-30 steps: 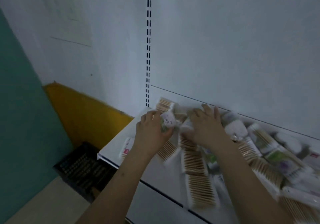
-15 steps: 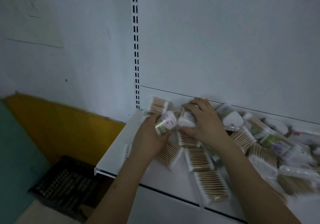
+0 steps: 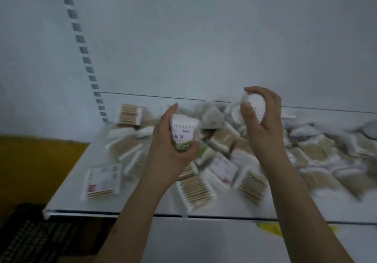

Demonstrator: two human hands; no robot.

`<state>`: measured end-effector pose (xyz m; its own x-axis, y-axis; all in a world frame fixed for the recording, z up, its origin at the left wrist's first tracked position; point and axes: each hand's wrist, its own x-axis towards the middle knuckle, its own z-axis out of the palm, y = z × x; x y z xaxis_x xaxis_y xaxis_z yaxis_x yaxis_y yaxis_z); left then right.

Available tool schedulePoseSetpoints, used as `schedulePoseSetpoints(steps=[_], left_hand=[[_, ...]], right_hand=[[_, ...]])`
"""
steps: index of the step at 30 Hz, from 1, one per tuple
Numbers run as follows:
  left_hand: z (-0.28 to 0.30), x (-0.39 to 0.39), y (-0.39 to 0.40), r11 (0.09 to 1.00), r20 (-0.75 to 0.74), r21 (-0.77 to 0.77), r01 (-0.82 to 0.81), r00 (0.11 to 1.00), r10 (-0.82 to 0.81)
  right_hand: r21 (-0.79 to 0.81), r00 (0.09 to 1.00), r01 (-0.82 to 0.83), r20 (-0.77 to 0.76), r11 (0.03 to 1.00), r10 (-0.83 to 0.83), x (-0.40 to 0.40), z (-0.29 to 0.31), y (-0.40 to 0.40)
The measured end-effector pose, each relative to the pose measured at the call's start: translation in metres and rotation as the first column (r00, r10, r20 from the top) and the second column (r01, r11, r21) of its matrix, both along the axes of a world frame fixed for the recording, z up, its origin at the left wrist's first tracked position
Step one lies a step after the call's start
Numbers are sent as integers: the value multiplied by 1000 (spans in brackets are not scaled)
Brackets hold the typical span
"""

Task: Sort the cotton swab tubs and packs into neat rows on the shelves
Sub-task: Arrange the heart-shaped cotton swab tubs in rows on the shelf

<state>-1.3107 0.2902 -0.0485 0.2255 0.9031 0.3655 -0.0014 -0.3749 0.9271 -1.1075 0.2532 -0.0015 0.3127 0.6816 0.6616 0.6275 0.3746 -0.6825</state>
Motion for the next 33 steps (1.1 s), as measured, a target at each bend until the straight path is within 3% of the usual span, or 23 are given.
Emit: schedulePoseSetpoints(steps=[5,12,20,33], left_hand=[[7,91,-38,986,-27,41,162,987,-161],[13,244,-127,905,-10,-21,425,905,-426],[7,394,-245,685,-5,-125,718,690,-724],[-24,568,-364,356,-51,-181,917,352,-934]], right_hand=[[20,966,198,-174,980,-191,80,8,-68],[-49,834,420,-372,906,-407,212,2,-189],[-101,595,643,-557,759,-579,342,3,-353],[-189,373,811,-560,553,-740,439,-14,-498]])
